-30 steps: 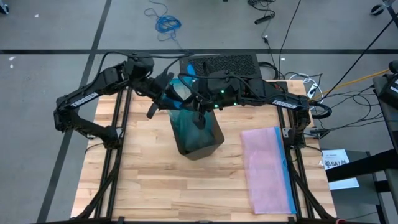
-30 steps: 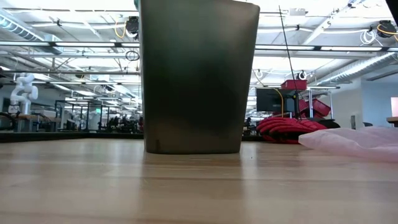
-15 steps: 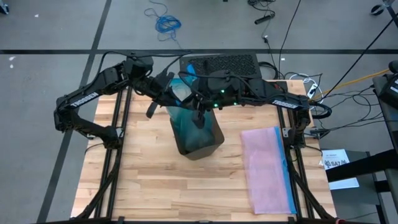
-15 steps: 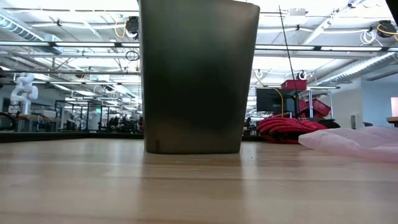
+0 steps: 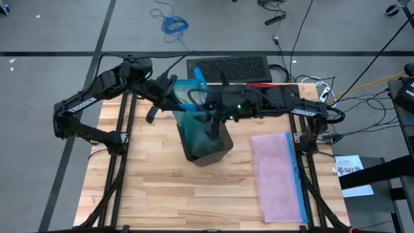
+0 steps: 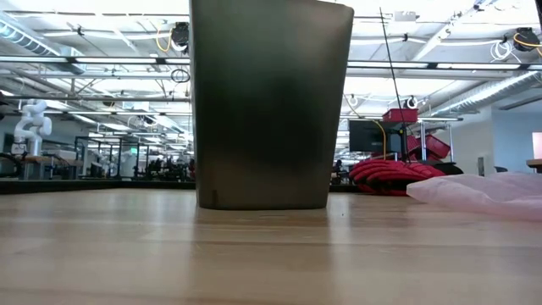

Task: Place trash/remove bag and relplace
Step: Remove the blue trash bag from the black trash bin

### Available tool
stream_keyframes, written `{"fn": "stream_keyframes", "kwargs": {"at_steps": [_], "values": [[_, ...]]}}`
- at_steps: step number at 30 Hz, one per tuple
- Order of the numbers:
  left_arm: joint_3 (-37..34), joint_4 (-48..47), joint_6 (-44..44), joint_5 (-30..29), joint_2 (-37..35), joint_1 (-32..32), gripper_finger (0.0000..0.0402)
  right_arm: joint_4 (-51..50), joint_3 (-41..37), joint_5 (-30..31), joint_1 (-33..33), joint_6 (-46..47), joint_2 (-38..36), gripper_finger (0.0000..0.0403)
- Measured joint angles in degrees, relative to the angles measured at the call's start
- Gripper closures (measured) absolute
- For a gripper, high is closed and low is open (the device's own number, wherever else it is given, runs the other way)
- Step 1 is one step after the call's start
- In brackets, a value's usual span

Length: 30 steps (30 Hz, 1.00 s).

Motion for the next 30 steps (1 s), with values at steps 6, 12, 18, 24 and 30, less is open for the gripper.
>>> {"fn": "stream_keyframes", "kwargs": {"at_steps": [6,12,18,24,30], "values": [[0.0,0.1,0.0,0.6,-1.0,0.0,0.0401,-3.3,0.0,9.6,5.4,8.1,0.0,0.0244],[0.0,0.1,0.0,2.6,-1.0,0.0,0.0386,-2.5,0.0,20.5,7.9,16.0,2.1,0.0243],[0.0,2.1,-0.6,2.7,-1.0,0.0,0.0382,0.4,0.0,24.9,9.9,19.7,5.3,0.0243],[0.0,4.3,-5.9,2.7,-1.0,0.0,0.0382,1.8,-0.1,28.4,10.9,21.8,7.1,0.0243],[0.0,4.6,-6.0,2.7,-1.0,0.0,0.0382,1.8,-0.1,30.8,10.9,22.0,7.4,0.0243]]}}
